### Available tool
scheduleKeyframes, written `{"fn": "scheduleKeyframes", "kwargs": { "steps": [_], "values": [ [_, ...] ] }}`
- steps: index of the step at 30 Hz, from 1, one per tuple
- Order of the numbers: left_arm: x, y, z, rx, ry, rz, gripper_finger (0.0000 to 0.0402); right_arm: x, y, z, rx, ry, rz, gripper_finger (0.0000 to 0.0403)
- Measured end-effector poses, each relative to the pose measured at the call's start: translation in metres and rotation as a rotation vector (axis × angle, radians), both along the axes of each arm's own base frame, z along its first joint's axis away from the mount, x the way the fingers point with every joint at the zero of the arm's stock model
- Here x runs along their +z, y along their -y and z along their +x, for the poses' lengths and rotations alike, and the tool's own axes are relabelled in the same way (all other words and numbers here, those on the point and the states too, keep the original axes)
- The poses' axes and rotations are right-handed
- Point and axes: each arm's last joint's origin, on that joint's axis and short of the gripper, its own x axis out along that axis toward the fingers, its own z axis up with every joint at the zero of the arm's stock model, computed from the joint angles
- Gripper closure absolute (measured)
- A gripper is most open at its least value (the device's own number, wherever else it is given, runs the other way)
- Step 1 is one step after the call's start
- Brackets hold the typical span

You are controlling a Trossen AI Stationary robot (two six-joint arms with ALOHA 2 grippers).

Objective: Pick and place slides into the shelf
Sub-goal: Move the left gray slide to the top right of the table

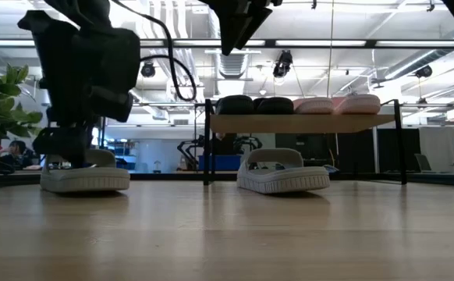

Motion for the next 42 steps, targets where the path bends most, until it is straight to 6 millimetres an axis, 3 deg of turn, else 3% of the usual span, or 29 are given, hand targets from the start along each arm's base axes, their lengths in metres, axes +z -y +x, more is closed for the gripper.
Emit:
{"fn": "scheduleKeyframes", "kwargs": {
  "steps": [8, 15, 20, 32, 38, 42],
  "values": [
    [0.000, -0.011, 0.006, -0.044, 0.007, 0.003, 0.0312, 0.000, 0.000, 0.000, 0.000, 0.000, 0.001, 0.0184],
    [0.000, -0.021, 0.007, -0.055, -0.019, -0.014, 0.0394, 0.000, 0.000, 0.000, 0.001, -0.003, 0.003, 0.0184],
    [0.011, -0.022, 0.008, -0.077, 0.018, -0.025, 0.0399, -0.001, -0.002, -0.001, 0.006, -0.005, 0.003, 0.0184],
    [0.074, -0.021, -0.010, -0.061, 0.210, -0.109, 0.0401, -0.001, -0.003, -0.001, 0.007, -0.006, 0.003, 0.0184],
    [0.105, 0.000, -0.013, -0.364, 0.433, -0.337, 0.0401, -0.002, -0.006, -0.007, -0.008, -0.045, 0.094, 0.0184],
    [0.125, 0.019, -0.013, -0.529, 0.645, -0.493, 0.0401, 0.006, -0.022, -0.015, -0.002, 0.000, 0.180, 0.0184]
  ]
}}
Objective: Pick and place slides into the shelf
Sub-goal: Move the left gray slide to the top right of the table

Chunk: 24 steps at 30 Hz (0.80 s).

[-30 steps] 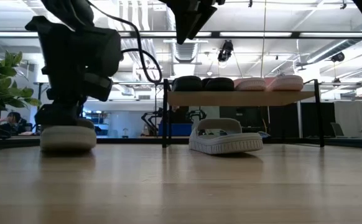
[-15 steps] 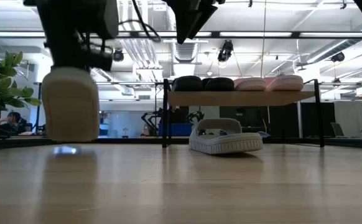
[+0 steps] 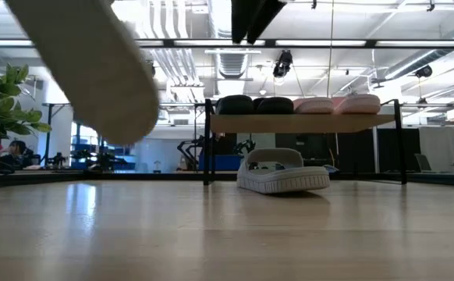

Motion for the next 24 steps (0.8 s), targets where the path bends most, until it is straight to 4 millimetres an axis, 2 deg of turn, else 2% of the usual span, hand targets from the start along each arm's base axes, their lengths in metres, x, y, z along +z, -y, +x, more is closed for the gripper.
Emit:
{"fn": "scheduleKeyframes", "kwargs": {
  "steps": [5, 12, 18, 24],
  "values": [
    [0.017, 0.012, 0.008, -0.099, 0.191, -0.137, 0.0401, 0.012, -0.023, -0.015, -0.082, 0.089, 0.203, 0.0184],
    [0.006, 0.023, 0.032, -0.152, 0.199, -0.238, 0.0401, 0.014, -0.067, -0.034, -0.163, 0.077, 0.489, 0.0184],
    [-0.009, 0.049, 0.055, -0.223, 0.203, -0.251, 0.0402, -0.008, -0.115, -0.056, -0.215, -0.075, 0.633, 0.0184],
    [-0.017, 0.061, 0.077, -0.234, 0.220, -0.255, 0.0402, -0.034, -0.170, -0.098, -0.257, -0.210, 0.647, 0.0184]
  ]
}}
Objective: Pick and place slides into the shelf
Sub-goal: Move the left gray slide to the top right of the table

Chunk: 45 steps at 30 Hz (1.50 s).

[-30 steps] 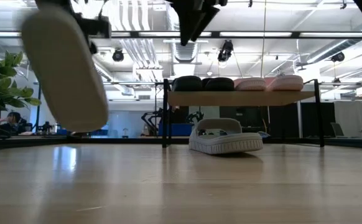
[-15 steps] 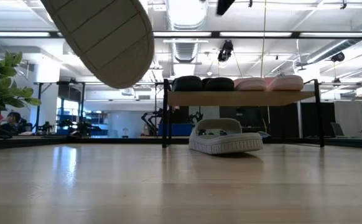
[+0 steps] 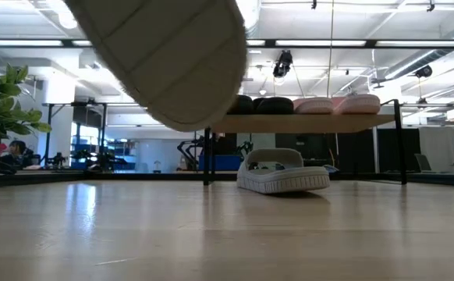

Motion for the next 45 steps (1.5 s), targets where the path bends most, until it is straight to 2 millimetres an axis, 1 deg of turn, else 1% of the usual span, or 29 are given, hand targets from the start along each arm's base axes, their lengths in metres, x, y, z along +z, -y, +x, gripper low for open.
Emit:
{"fn": "scheduleKeyframes", "kwargs": {
  "steps": [6, 11, 14, 18, 20, 23, 27, 29, 31, 35, 39, 42, 45],
  "values": [
    [0.015, 0.006, 0.025, 0.007, 0.042, -0.005, 0.0402, -0.019, -0.043, -0.048, -0.048, -0.100, -0.020, 0.0184],
    [0.023, 0.006, 0.050, 0.045, 0.068, 0.000, 0.0401, -0.022, -0.076, -0.089, -0.079, -0.094, -0.027, 0.0184],
    [0.024, 0.005, 0.072, 0.055, 0.080, 0.010, 0.0401, -0.022, -0.091, -0.112, -0.107, -0.073, -0.027, 0.0183],
    [0.028, 0.014, 0.106, 0.020, 0.128, 0.062, 0.0401, -0.024, -0.107, -0.145, -0.170, -0.073, -0.047, 0.0183],
    [0.027, 0.020, 0.123, 0.004, 0.156, 0.112, 0.0401, -0.026, -0.113, -0.162, -0.205, -0.075, -0.060, 0.0183],
    [0.023, 0.027, 0.147, 0.019, 0.194, 0.255, 0.0401, -0.029, -0.120, -0.182, -0.216, -0.074, -0.072, 0.0183],
    [0.019, 0.027, 0.169, 0.037, 0.200, 0.491, 0.0401, -0.032, -0.122, -0.192, -0.205, -0.102, -0.078, 0.0183],
    [0.016, 0.022, 0.177, 0.075, 0.179, 0.594, 0.0401, -0.033, -0.122, -0.193, -0.179, -0.112, -0.073, 0.0183],
    [0.012, 0.015, 0.185, 0.123, 0.164, 0.650, 0.0401, -0.035, -0.122, -0.194, -0.154, -0.118, -0.076, 0.0183],
    [-0.010, -0.002, 0.198, 0.150, 0.106, 0.674, 0.0401, -0.039, -0.122, -0.195, -0.134, -0.122, -0.093, 0.0183],
    [-0.021, -0.003, 0.204, 0.149, 0.090, 0.669, 0.0399, -0.041, -0.121, -0.195, -0.128, -0.125, -0.103, 0.0183],
    [-0.031, -0.003, 0.207, 0.139, 0.068, 0.671, 0.0377, -0.043, -0.121, -0.195, -0.128, -0.126, -0.109, 0.0183],
    [-0.037, -0.002, 0.208, 0.167, 0.050, 0.631, 0.0337, -0.043, -0.121, -0.196, -0.127, -0.126, -0.110, 0.0183]
  ]
}}
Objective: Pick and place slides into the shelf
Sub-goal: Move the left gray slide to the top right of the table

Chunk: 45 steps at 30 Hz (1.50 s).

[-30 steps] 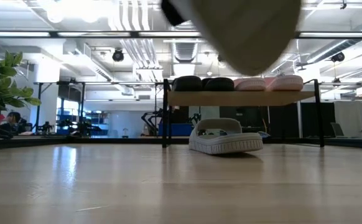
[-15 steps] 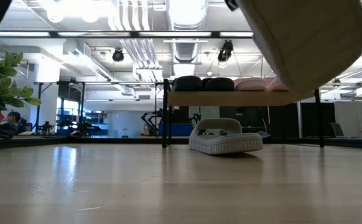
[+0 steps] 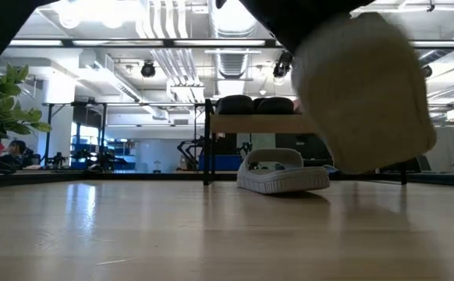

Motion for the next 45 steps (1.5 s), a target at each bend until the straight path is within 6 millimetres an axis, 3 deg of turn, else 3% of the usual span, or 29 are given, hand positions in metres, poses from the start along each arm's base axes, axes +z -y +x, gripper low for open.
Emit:
{"fn": "scheduleKeyframes", "kwargs": {
  "steps": [10, 15, 19, 23, 27, 32, 35, 41, 45],
  "values": [
    [0.005, -0.006, -0.001, 0.082, 0.020, -0.103, 0.0170, 0.000, 0.000, 0.000, -0.014, -0.001, 0.000, 0.0183],
    [0.016, -0.004, -0.005, 0.072, 0.031, -0.112, 0.0136, 0.000, 0.000, 0.001, -0.015, -0.004, 0.006, 0.0183],
    [0.012, -0.005, -0.019, 0.073, -0.128, -0.075, 0.0132, -0.001, 0.000, 0.004, -0.021, 0.004, 0.006, 0.0183],
    [0.032, -0.005, -0.051, 0.146, -0.276, -0.127, 0.0132, -0.002, 0.004, 0.016, -0.059, 0.061, -0.011, 0.0183],
    [0.043, 0.000, -0.082, 0.139, -0.399, -0.226, 0.0132, -0.010, 0.015, 0.042, -0.116, 0.145, -0.061, 0.0185],
    [0.061, 0.006, -0.124, 0.139, -0.336, -0.328, 0.0132, -0.034, 0.037, 0.082, -0.197, 0.255, -0.081, 0.0209],
    [0.057, 0.004, -0.153, 0.203, -0.331, -0.402, 0.0132, -0.041, 0.058, 0.097, -0.247, 0.261, -0.092, 0.0232],
    [0.045, -0.005, -0.216, 0.333, -0.308, -0.543, 0.0132, -0.025, 0.101, 0.089, -0.337, 0.301, -0.111, 0.0267],
    [0.032, -0.010, -0.249, 0.402, -0.282, -0.645, 0.0132, -0.034, 0.141, 0.079, -0.408, 0.221, -0.146, 0.0288]
  ]
}}
